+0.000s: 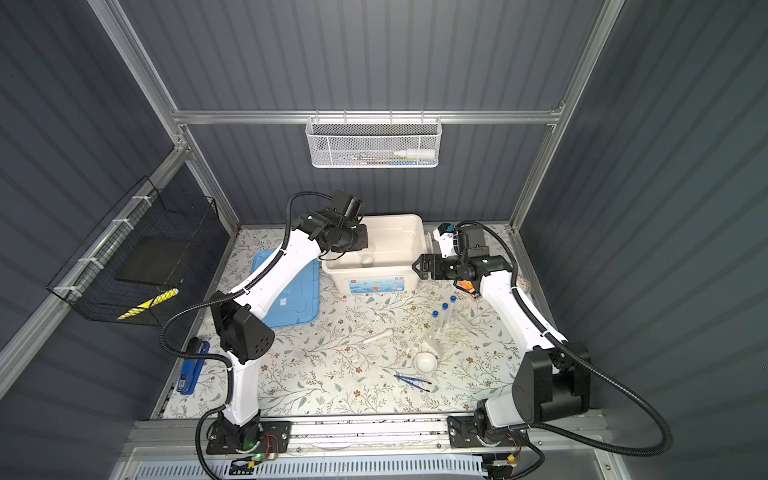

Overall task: Organize the chemistry lab equipment
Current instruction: 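Carry the glass funnel over the white bin with the left gripper, then lower the funnel into the bin and open the left gripper, then move the right gripper from the bin rim down to the white pestle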

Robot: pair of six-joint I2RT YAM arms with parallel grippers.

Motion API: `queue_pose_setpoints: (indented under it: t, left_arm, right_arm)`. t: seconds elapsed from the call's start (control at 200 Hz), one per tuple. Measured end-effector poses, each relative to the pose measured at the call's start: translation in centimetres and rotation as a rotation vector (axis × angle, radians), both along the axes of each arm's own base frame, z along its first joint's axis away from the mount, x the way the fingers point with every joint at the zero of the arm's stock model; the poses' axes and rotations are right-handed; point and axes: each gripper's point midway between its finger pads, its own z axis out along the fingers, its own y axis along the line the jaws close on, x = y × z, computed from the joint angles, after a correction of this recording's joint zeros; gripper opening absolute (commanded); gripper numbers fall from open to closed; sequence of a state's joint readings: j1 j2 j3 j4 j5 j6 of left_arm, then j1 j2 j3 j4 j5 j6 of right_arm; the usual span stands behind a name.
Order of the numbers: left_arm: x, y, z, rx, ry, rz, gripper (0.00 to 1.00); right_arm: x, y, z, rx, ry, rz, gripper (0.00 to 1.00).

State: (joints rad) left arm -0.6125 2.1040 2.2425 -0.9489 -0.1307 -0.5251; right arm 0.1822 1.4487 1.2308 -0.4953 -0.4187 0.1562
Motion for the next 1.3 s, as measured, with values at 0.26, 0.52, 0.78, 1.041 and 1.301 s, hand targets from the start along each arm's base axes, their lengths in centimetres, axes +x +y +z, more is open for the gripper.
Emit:
queue_pose_setpoints:
  t: [0.26, 0.52, 0.78, 1.041, 1.301]
  left_arm:
    - [2.4, -1.6, -4.6, 0.001, 0.066, -0.039, 0.05]
    - [2.9, -2.6, -8.8, 0.013, 0.139, -0.071, 0.06]
    - [3.0, -3.1, -12.1, 0.033, 0.191, -0.092, 0.07]
    - [3.0, -3.2, -12.3, 0.038, 0.192, -0.104, 0.23]
    - [2.9, -3.8, -12.1, 0.019, 0.187, -0.146, 0.51]
  right_arm:
    - [-0.1, 0.0, -0.1, -0.002, 0.004, 0.0, 0.95]
    - [-0.7, -0.3, -0.3, -0.027, 0.014, 0.01, 0.95]
    - [-1.2, -0.5, 0.2, -0.041, -0.003, 0.013, 0.95]
    - [-1.9, -0.8, -0.2, -0.051, 0.003, 0.011, 0.96]
    - [-2.7, -1.5, 1.0, -0.085, -0.046, -0.013, 0.97]
